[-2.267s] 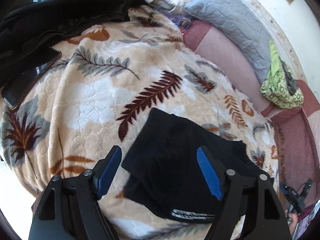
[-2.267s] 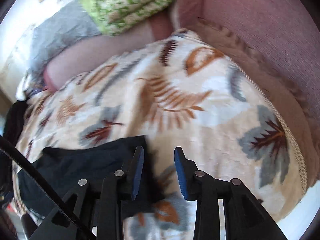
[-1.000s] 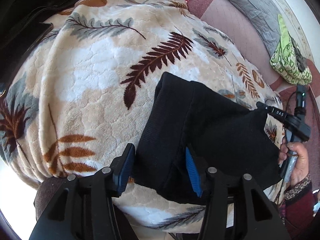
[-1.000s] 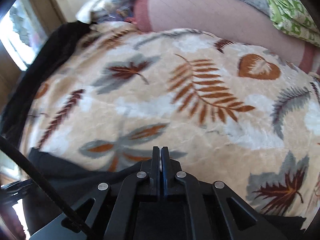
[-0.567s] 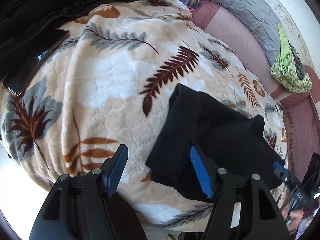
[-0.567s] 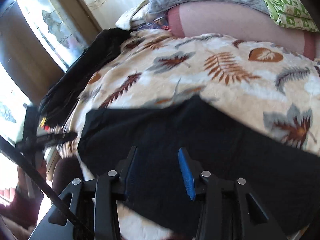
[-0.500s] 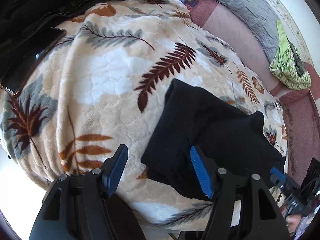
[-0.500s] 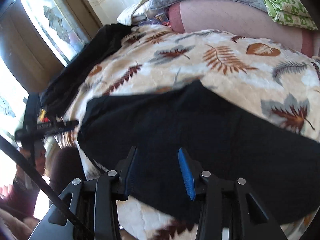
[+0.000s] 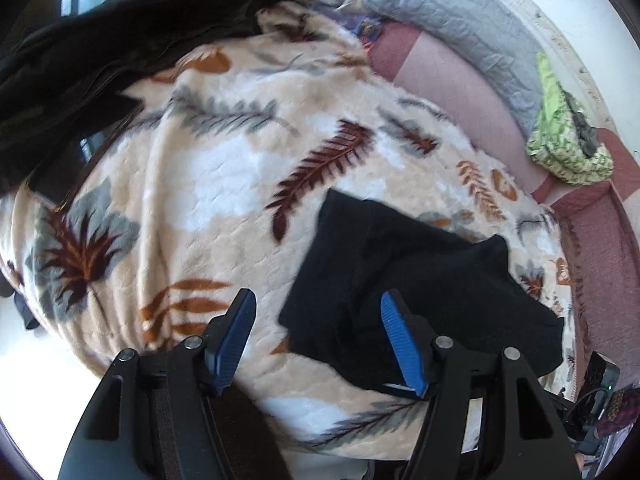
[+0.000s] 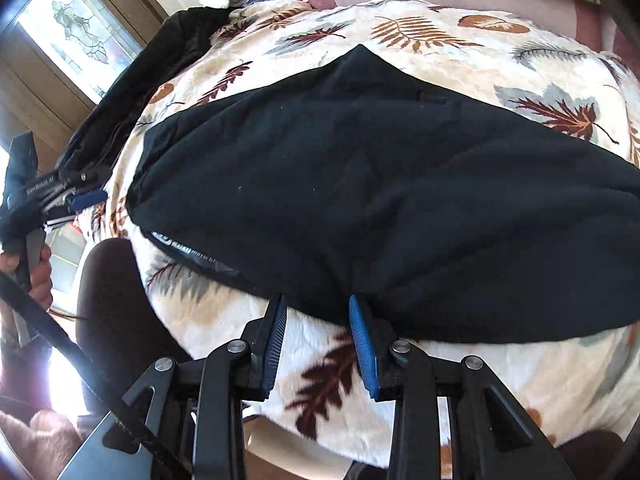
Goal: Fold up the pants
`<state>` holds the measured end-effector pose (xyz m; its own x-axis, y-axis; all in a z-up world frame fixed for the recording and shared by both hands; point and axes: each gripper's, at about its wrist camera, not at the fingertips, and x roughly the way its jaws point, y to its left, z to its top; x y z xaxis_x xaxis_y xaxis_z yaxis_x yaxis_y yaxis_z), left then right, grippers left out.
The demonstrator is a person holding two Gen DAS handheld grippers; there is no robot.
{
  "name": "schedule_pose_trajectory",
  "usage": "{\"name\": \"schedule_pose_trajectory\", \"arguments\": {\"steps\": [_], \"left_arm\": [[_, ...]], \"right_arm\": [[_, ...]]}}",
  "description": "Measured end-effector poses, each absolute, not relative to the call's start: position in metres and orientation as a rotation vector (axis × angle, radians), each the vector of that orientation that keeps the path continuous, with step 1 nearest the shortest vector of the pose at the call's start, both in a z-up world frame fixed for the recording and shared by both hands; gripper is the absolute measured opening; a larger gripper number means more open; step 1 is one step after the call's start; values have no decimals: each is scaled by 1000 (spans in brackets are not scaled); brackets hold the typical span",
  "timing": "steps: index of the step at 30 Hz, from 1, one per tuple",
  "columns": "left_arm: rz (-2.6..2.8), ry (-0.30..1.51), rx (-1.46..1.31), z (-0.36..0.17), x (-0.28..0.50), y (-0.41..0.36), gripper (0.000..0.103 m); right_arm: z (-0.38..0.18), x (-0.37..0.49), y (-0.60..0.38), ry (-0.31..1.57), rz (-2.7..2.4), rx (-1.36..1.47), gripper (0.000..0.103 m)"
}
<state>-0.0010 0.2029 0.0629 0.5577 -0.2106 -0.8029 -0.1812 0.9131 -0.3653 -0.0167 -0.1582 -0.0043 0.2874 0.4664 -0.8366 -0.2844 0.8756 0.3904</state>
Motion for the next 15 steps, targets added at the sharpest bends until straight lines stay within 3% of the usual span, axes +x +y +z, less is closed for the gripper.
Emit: {"name": "schedule_pose_trajectory", "arguments": {"steps": [5,9,15], "left_arm": [[-165,979,-399,71,39,161,68],[-175,1013,-411,45,93,149,68],[-130,999,-503,17,117,166,68]], "right_arm": [[34,1,-179,1040,524,275,36],[55,46,-174,926,539,326,36],[27,131,-140,995,588,474,38]]}}
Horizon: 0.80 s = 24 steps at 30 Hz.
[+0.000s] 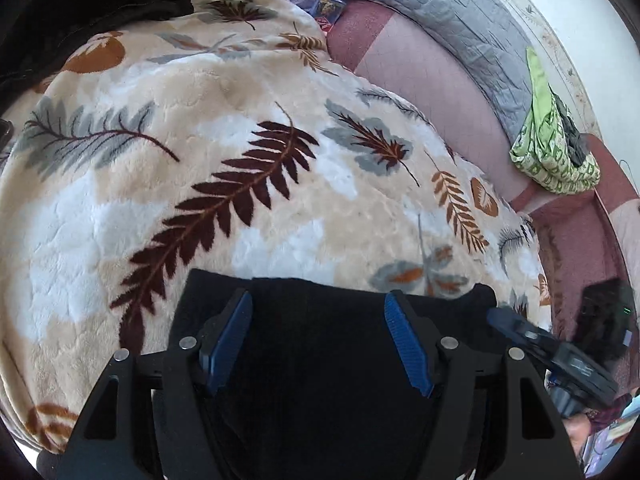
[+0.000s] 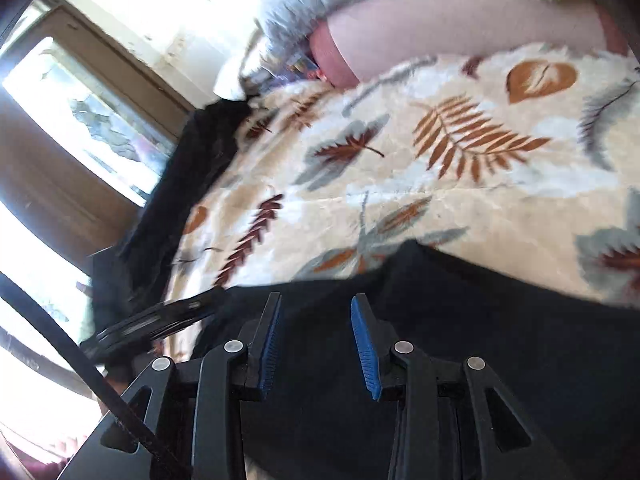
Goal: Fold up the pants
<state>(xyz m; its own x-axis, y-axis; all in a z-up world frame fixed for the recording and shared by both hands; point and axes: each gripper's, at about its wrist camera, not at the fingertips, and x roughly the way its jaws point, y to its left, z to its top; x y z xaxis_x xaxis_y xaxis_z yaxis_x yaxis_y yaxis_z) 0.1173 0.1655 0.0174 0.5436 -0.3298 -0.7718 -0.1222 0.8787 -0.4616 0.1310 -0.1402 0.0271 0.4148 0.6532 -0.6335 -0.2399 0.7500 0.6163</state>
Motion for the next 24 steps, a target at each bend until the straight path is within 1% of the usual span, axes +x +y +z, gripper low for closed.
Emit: {"name": "schedule_pose_trajectory", "arguments": {"steps": [3,4,6,8,9,10,11,13,15,16,19,20,24], "left_arm": [[-144,1001,-526,11,120,172,68],[-153,998,-530,12,119,173,68],[-158,1003,-532,15,117,177,68],[-135,1008,-546,22,112,183,68],[-136,1004,-556,25,109,186,68],[-139,998,-565,30,106,187,68],[-141,990,-567,36,101,187,68],[-156,966,-547,50,92,180,70],[-191,946,-486,65,84,164,74],[-215,946,-441,72,81,151,74],[-307,966,-325,83,78,107,75],[-345,979,-279,84,78,87,75],[-440,1057,-184,75,76,20,75]], "right_arm": [[-4,162,-135,1074,465,385,39],[-15,168,-143,1078,384,363,35],[-13,167,-159,1027,334,410,36],[8,147,-192,922,207,446,47],[16,137,-204,885,204,472,51],[27,123,-220,844,200,500,57],[38,105,-240,806,171,513,61],[53,72,-271,757,108,527,62],[62,26,-311,720,16,570,62],[65,6,-331,704,-31,599,63],[63,-47,-369,668,-145,688,68],[60,-67,-379,665,-178,720,70],[41,-101,-393,696,-181,774,70]]}}
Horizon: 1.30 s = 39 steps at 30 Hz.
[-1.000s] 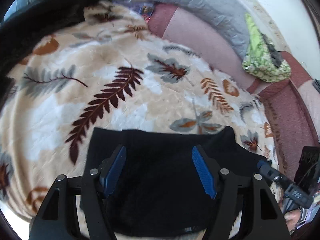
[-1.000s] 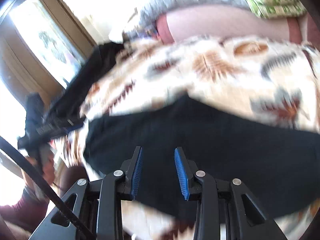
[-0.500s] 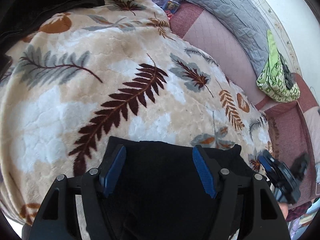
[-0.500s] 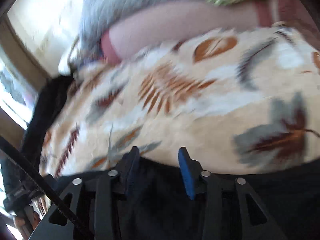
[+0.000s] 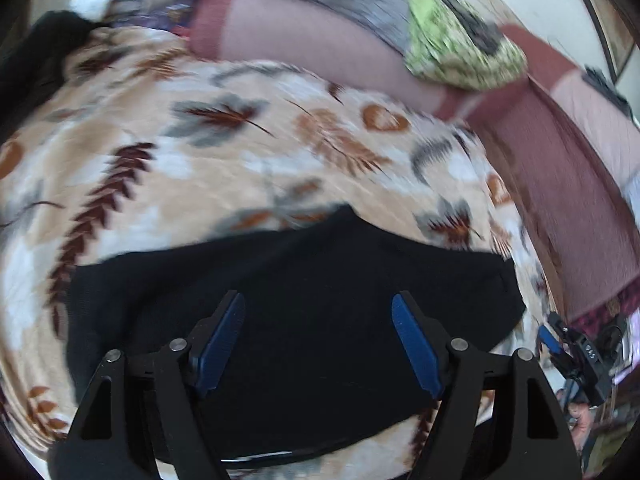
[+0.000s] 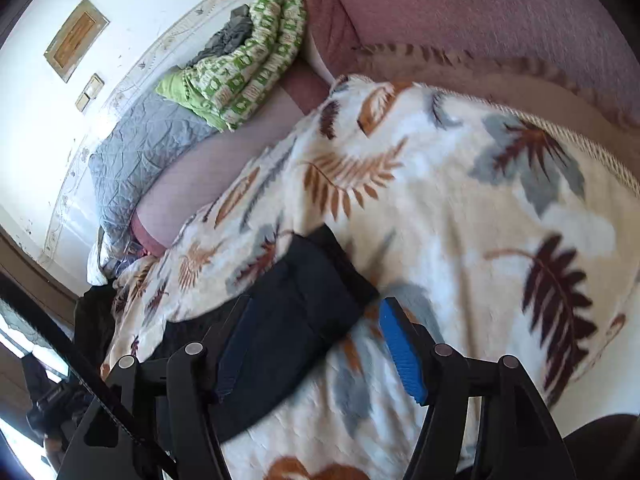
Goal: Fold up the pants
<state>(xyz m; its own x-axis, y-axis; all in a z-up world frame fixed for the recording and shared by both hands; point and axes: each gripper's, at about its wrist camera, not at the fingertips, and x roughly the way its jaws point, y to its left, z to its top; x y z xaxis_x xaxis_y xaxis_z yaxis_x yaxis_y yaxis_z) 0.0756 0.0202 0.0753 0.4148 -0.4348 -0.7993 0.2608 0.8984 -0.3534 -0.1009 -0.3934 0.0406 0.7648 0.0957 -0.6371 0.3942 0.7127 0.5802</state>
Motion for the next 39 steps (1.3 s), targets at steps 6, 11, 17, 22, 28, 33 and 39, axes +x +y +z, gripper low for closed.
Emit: {"name": "schedule_pose_trajectory", "arguments": {"steps": [6,11,17,22,28,33,39], "left_arm": [[-576,1131,-124,74,75,-69,75],[-685,1128,-10,86,92,-151,75],[-800,1176,147,66,125,-260,75],[-868,1228,188,44,147,-325,75],[-963,1291,331,13,153,-376,75],[-1007,1320,391,-2,155,-386,75],[-983,1247,455,10,150,-371,13]], "right_arm": [[4,-95,-377,775,-18,808,70],[-18,-74,-360,808,56,790,70],[-17,-57,-369,802,37,754,70],[-25,-46,-380,761,73,810,70],[-26,-43,-380,745,81,821,70],[-28,-45,-381,732,79,833,67],[-31,-45,-383,750,38,831,23]]}}
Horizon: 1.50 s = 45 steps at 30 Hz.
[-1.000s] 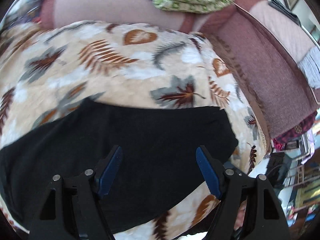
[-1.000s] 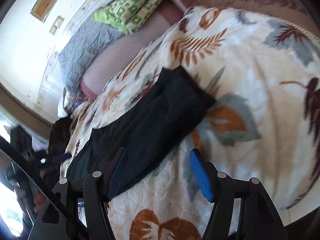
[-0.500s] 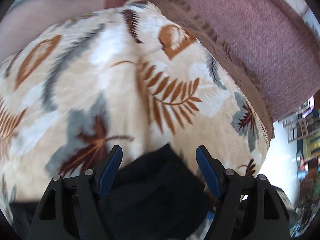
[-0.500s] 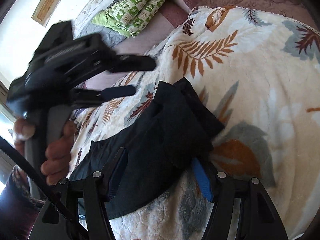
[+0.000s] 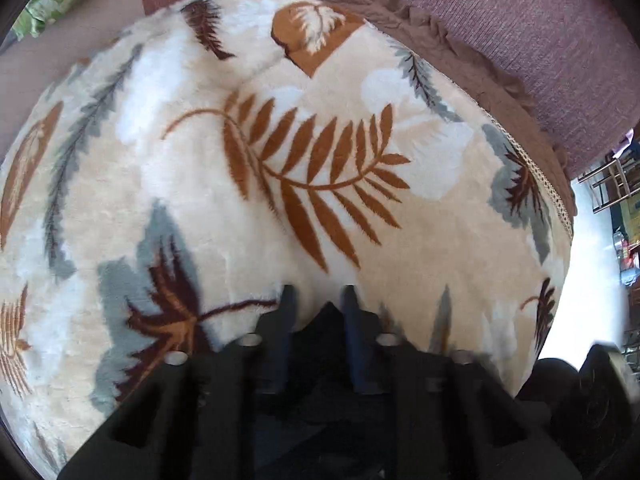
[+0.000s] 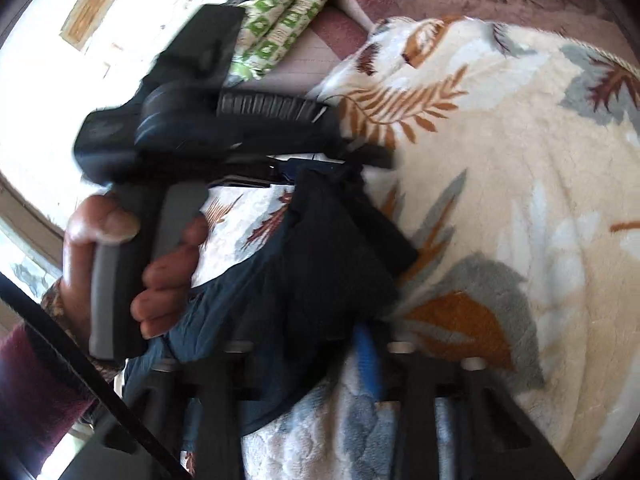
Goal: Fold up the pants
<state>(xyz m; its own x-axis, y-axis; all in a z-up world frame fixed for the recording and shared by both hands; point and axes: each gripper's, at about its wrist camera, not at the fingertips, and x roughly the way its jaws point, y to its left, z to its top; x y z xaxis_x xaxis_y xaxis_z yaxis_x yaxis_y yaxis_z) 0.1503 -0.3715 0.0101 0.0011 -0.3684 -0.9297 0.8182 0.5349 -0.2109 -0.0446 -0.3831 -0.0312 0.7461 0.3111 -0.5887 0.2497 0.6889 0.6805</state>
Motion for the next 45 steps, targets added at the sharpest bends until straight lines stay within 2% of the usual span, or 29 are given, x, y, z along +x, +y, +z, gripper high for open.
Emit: {"name": "schedule_pose_trajectory", "arguments": {"steps": [1,5,8,15,27,29,30,32,33,34,35,37,40,45], "left_arm": [[-994,1246,425,14,151,-366,6],[-999,1202,334,34,148,-339,6],[-999,1179,266,49,145,-316,6],[-976,1157,62,71,141,-240,6],[-742,1151,-272,49,138,-58,7],[-714,1110,-298,55,129,-30,7],[-700,1092,-312,58,125,-21,8],[-669,1045,-363,64,115,1,20],[-642,1010,-401,67,108,15,33],[-624,990,-421,69,104,22,40],[-605,968,-444,70,99,30,40],[-575,950,-482,70,90,47,40],[-506,941,-499,71,76,68,47],[-442,909,-540,75,59,95,53]], "right_arm": [[-34,-46,-385,746,45,861,22],[-27,-49,-380,732,51,829,14],[-13,-50,-367,712,50,739,13],[17,-43,-308,703,144,527,12],[18,-17,-189,860,386,223,12],[13,-12,-170,891,428,178,17],[10,-10,-164,899,442,166,18],[6,-11,-153,913,463,147,26],[6,-10,-154,914,473,154,33],[5,-12,-152,916,494,170,41],[6,-14,-150,920,516,186,51],[8,-17,-147,921,534,184,57],[22,-28,-145,926,555,175,57],[76,-37,-168,845,626,326,57]]}}
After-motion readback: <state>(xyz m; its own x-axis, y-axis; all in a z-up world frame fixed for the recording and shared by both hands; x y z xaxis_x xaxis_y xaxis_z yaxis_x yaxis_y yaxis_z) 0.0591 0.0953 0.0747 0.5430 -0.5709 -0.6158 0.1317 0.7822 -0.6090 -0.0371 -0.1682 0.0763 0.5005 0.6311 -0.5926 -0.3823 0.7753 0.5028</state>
